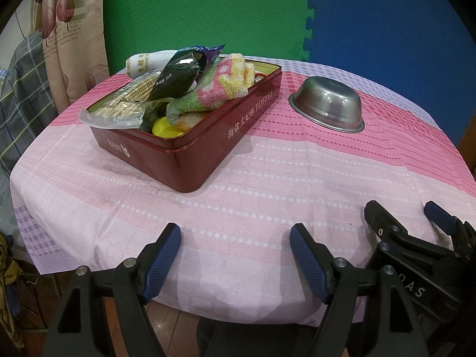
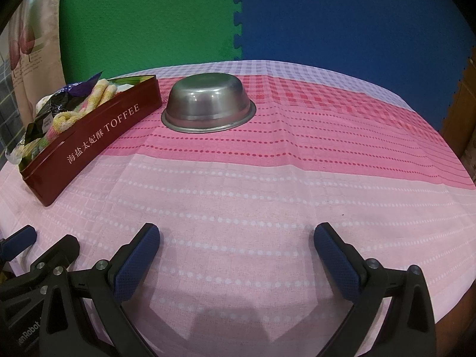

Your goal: Organize soft objects

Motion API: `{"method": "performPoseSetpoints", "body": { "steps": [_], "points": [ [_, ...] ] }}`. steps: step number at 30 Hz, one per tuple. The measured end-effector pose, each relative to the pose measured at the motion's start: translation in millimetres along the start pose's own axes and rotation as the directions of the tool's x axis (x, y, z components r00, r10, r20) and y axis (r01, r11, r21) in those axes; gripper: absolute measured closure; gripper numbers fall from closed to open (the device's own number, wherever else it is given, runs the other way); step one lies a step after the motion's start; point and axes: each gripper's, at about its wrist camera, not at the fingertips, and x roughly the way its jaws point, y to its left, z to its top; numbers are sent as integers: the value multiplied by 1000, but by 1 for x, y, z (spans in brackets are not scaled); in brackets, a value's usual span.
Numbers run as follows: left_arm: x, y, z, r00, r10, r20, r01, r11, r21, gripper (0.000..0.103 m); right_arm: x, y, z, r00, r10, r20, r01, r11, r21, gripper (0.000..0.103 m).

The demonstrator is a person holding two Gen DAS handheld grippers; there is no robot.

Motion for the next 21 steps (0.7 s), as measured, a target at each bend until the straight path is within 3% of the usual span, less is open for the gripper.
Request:
{"method": "performPoseSetpoints", "body": {
  "steps": [9,14,21],
  "points": [
    [-1,5,2,1000,-19,-2,19,1000,-11,25,0,0,0,1000,1,-3,-1,1000,-1,0],
    [-3,24,10,998,64,26,-64,998,-27,25,1,1,5,999,22,-29,-22,1000,6,0],
    [14,64,20,994,111,-15,-112,988,-108,25,13,29,22,988,141,-58,-141,990,3,0]
  ]
}}
